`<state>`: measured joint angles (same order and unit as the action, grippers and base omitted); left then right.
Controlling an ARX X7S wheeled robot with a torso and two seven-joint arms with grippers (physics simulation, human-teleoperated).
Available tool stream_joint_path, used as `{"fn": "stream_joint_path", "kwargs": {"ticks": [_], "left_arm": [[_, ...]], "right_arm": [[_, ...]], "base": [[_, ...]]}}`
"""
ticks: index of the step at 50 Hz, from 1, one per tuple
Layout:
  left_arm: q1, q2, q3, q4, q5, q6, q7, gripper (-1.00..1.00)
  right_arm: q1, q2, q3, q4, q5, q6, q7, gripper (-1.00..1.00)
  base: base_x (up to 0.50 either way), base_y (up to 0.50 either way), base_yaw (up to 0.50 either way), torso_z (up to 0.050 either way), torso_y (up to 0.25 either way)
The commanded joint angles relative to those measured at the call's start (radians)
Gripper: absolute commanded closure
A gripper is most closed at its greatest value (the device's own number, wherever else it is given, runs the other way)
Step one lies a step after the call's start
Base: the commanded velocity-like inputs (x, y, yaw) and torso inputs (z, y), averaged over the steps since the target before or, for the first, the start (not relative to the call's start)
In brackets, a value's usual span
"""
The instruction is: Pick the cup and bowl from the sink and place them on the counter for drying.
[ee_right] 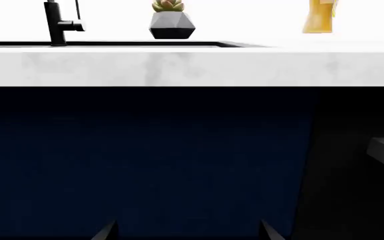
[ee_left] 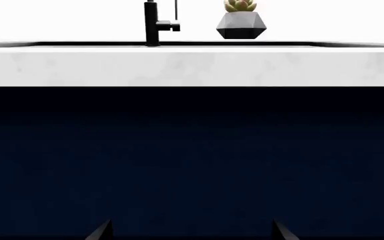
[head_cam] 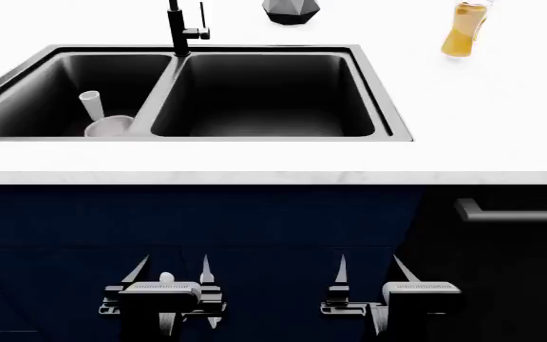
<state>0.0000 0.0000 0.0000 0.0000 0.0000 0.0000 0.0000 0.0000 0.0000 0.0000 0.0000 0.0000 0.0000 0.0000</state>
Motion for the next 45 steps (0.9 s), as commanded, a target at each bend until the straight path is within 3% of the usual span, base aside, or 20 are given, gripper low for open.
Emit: {"fn": "stream_joint_path", "kwargs": {"ticks": [1,22,45], "left_arm": [[0.001,-0.019,0.016,-0.003,-0.015,0.005,-0.015,-1.0],[0.002,-0.066,0.073,-0.005,-0.05,0.016,-0.069,-1.0],[-0.008,-0.094,0.097,-0.011,-0.093,-0.004,-0.096,-1.0]], "right_arm": [[0.002,0.017,-0.019,0.007,0.021,-0.012,0.013,-1.0],[-0.002,0.064,-0.069,-0.004,0.065,-0.001,0.083,-1.0],[-0.001,0.092,-0.11,-0.004,0.074,-0.001,0.114,-1.0]], "base": [[0.0,0.0,0.0,0.0,0.0],[0.0,0.01,0.0,0.0,0.0],[0.0,0.5,0.0,0.0,0.0]]}}
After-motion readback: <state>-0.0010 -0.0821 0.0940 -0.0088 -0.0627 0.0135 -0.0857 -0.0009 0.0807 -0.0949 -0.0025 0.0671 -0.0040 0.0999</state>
